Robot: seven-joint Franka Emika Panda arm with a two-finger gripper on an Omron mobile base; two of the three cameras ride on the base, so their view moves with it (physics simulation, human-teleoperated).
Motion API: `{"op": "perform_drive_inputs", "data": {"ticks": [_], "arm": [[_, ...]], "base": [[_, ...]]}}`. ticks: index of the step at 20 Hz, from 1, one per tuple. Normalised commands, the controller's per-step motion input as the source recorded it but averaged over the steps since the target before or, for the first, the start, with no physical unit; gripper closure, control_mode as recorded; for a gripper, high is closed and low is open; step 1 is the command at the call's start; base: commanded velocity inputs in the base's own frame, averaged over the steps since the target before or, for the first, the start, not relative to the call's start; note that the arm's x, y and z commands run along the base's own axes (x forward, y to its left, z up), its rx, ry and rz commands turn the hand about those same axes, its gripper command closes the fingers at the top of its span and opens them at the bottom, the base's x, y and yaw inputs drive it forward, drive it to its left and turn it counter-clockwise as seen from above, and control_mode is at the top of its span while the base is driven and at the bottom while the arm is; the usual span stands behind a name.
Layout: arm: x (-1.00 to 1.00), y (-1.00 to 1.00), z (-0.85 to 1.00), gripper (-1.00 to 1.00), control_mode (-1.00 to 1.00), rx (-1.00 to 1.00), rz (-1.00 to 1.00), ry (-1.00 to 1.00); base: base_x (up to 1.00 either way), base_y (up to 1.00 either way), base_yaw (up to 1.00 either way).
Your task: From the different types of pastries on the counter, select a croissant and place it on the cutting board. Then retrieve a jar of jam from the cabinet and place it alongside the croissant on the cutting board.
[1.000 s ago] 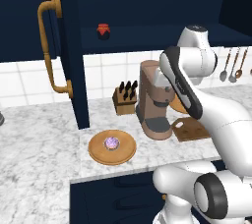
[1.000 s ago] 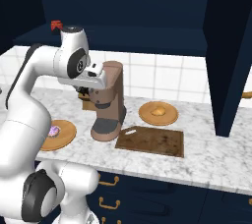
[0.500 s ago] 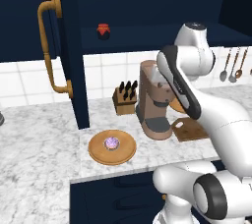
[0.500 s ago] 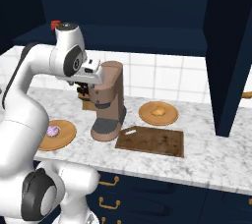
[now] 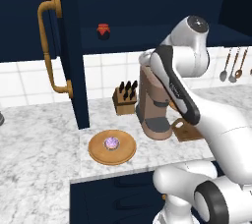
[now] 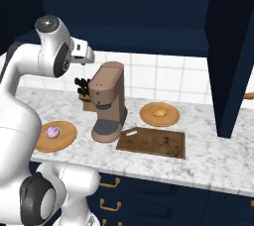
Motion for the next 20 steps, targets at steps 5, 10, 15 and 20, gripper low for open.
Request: {"op": "perform_drive_inputs", "data": {"ticks": [5, 10, 15, 20], "arm": [[0.58, 0.51, 0.45, -1.0, -1.0, 0.07, 0.1, -0.18], [0.4, 0.88, 0.65, -1.0, -1.0, 0.0, 0.0, -0.01], [-0.01, 0.26, 0.29, -1.0, -1.0, 0.0, -0.01, -0.01], [0.07, 0.2, 0.1, -1.0, -1.0, 0.0, 0.0, 0.0]], "base": [[0.0, 0.0, 0.0], [0.0, 0.0, 0.0], [0.0, 0.0, 0.0], [0.0, 0.0, 0.0]]}}
